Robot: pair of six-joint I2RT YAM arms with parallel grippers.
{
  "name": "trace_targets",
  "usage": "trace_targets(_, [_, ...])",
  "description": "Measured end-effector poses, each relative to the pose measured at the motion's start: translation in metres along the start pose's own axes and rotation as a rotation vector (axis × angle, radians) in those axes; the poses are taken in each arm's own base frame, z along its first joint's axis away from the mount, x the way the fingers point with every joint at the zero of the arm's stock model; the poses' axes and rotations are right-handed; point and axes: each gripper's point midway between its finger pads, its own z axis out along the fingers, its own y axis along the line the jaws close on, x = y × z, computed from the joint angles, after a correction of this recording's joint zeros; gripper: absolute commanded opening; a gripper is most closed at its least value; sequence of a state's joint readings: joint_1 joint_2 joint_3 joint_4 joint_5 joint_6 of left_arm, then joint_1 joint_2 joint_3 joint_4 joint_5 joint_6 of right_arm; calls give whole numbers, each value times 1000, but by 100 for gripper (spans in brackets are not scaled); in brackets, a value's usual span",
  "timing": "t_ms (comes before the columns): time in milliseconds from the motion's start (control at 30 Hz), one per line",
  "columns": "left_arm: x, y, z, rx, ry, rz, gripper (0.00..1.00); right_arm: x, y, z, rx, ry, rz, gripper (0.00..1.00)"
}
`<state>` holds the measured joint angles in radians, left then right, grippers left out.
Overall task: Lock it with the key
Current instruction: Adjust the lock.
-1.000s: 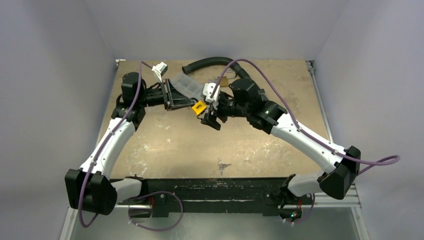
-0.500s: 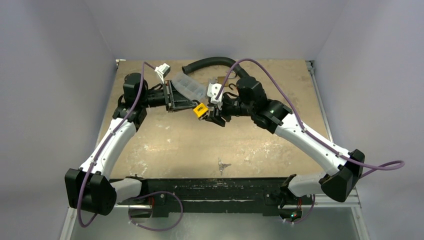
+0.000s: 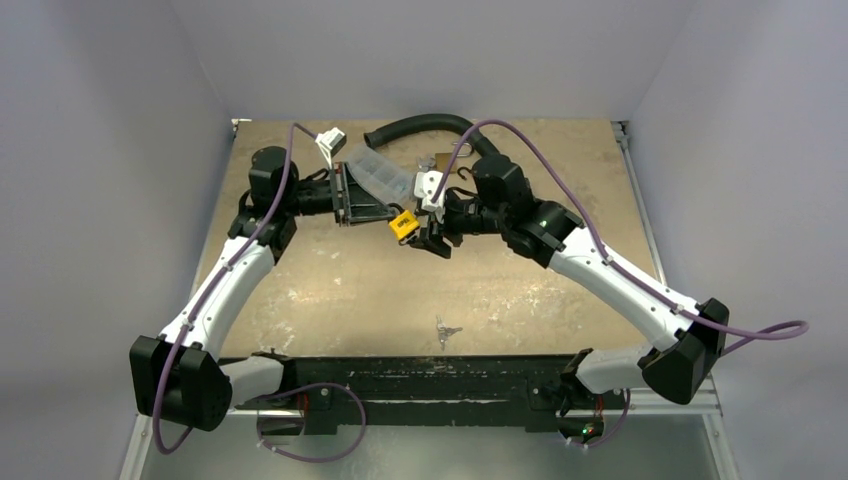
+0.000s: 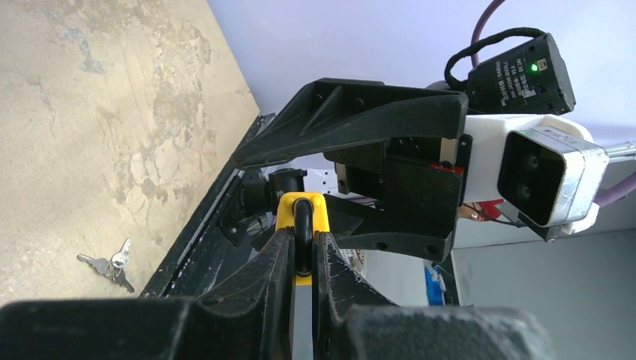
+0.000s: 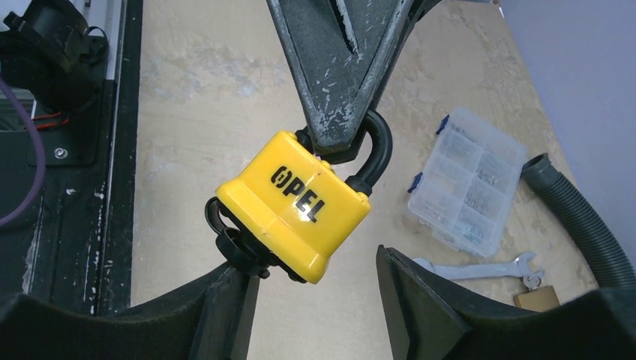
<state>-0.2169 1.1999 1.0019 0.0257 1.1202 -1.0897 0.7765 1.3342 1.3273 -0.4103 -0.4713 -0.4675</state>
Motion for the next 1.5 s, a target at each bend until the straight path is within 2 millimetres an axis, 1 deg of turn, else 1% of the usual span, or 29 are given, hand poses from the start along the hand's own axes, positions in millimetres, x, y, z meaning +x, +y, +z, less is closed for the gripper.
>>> trace_targets(67, [1,-1,0,4,4,4,0,3,1,1,-2,5,2,66])
trace_targets(133, [1,-2,1,7,4,9,0,4,1,1,-4,8,4,69])
trace_targets(467, [1,-1,1,6,6,8,0,3,4,1,-20,0,13,77])
trace_targets(767, [2,-1,1,4,6,6,0,-2,9,-3,-41,-20,22,77])
trace_targets(1100, [3,2,2,-3,8,6,0,-3,10,-5,-40,-20,32,63])
trace_targets(1333, [9,8,4,-12,24,8,0,1,17,-6,-65,-5,54,44])
trace_targets(1500, [11,9,5,-13,30,20,0,4,20,-6,-77,7,73,44])
